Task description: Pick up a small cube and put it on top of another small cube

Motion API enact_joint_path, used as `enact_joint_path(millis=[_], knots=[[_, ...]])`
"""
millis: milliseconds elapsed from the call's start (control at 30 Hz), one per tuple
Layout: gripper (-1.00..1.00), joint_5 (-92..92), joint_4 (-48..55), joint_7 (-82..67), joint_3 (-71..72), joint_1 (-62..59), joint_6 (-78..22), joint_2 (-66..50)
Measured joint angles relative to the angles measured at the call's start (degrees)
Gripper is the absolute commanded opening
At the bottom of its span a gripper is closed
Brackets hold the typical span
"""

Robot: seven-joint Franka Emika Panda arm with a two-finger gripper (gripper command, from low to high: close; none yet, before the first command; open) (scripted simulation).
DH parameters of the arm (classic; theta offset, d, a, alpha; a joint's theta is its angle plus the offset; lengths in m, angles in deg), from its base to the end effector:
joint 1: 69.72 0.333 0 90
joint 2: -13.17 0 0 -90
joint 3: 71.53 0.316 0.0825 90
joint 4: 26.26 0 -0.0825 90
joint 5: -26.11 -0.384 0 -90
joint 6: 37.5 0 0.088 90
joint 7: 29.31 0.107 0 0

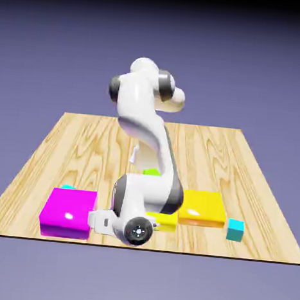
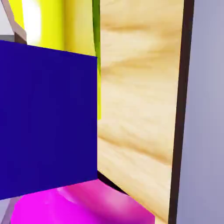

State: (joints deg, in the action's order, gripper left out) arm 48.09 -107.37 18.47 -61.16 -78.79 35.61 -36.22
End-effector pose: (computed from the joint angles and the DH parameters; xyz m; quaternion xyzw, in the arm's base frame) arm 0.6024 -0.0491 0.1646 0.8214 -0.3061 -0.3788 0.2968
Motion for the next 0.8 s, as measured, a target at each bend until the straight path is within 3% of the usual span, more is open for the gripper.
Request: enact_joint_path(millis=[800], knots=[[-1.0, -30.8, -43.9, 13.6, -49.8, 34.7, 15.6, 37.3]])
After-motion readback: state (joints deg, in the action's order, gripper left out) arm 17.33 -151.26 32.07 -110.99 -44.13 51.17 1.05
